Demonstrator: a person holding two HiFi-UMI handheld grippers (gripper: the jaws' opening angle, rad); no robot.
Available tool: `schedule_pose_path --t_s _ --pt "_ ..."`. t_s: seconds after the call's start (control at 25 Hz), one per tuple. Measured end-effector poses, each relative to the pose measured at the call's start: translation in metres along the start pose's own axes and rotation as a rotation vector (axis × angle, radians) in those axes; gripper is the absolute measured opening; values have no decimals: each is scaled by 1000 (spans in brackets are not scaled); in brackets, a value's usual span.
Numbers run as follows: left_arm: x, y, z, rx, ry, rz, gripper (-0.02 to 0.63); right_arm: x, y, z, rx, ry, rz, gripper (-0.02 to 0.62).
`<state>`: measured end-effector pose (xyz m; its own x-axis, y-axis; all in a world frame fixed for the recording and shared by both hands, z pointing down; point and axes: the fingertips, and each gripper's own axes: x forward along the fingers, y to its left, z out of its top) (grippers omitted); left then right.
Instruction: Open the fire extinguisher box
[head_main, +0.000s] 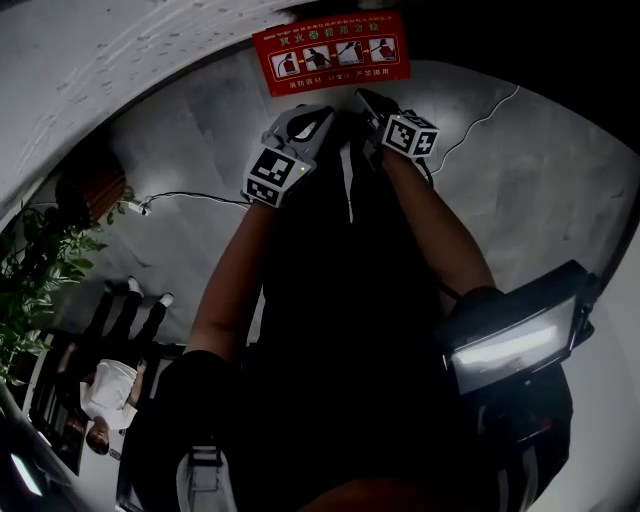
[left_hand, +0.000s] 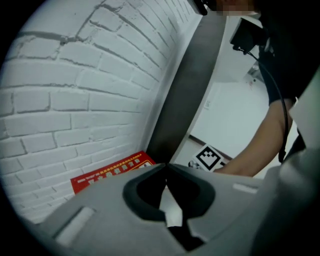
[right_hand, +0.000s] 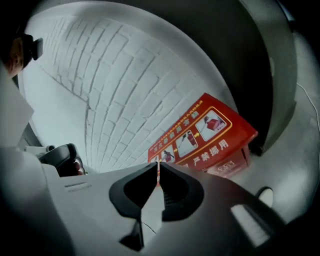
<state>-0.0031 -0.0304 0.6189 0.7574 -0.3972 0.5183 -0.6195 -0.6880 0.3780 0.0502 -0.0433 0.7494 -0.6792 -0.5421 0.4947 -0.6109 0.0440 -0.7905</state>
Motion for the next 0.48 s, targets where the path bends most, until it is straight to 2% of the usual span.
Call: schedule_pose_path --t_s 0.16,0.32,0.48 --pt "14 2 -17 -25 35 -11 0 10 -31 -10 125 -31 -4 26" --pt "20 7 -21 -42 47 -11 0 22 -62 -17 238 -31 -35 107" --pt "19 11 -19 -49 52 -9 0 30 -86 -28 373 -28 -63 150"
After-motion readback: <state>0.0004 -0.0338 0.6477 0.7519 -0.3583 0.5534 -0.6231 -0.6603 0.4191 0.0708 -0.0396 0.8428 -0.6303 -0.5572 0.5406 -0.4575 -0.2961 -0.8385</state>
